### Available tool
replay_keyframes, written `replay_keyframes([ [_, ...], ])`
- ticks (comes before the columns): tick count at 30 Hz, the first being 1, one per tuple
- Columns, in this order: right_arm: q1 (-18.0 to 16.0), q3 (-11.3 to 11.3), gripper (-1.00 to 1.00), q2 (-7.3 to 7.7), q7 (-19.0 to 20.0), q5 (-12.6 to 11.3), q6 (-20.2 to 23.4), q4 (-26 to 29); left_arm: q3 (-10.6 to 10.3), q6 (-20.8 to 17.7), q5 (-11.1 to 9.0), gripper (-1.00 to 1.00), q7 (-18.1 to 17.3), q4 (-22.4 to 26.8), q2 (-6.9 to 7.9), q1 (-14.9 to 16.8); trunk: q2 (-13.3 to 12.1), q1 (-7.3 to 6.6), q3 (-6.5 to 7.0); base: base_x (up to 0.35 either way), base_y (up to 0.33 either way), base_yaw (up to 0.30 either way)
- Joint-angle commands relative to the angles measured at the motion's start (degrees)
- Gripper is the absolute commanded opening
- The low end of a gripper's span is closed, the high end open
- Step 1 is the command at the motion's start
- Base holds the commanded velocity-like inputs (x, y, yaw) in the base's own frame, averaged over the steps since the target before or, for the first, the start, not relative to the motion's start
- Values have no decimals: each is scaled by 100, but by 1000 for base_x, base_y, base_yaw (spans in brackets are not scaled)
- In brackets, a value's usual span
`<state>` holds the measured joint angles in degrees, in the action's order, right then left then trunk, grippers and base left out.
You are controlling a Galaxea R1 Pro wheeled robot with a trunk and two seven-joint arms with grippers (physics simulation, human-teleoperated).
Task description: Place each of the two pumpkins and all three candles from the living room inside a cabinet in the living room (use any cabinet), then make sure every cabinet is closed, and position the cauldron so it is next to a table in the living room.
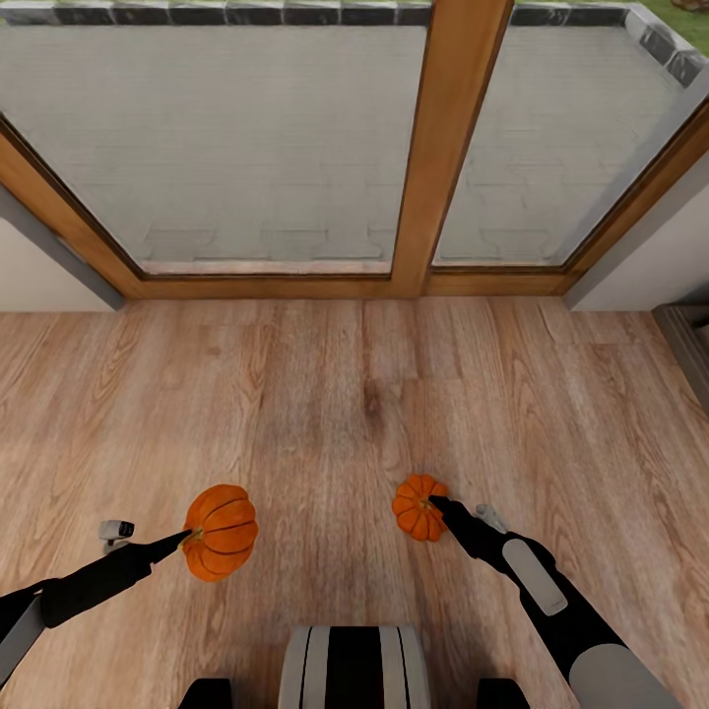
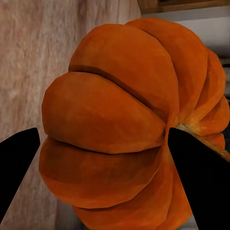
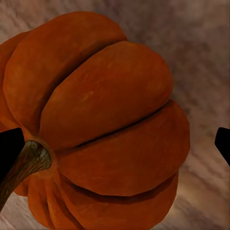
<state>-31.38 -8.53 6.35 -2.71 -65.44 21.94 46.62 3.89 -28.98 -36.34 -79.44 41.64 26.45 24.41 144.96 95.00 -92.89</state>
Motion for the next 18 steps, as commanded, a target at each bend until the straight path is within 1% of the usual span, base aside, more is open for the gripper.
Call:
replay_keyframes([
  [1, 1, -9, 100, 7, -45, 49, 12, -294, -2, -56, -13, -100, -10, 1, -2, 2, 2, 3, -25, 0, 0, 0],
  [2, 1, -9, 100, 7, -45, 49, 12, -294, -2, -56, -13, -100, -10, 2, -3, 2, 3, 6, -47, 0, 0, 0],
  [18, 1, -9, 100, 7, -46, 49, 8, -294, -9, -56, -13, -100, -10, 2, -8, 2, 3, 6, -47, 0, 0, 0],
])
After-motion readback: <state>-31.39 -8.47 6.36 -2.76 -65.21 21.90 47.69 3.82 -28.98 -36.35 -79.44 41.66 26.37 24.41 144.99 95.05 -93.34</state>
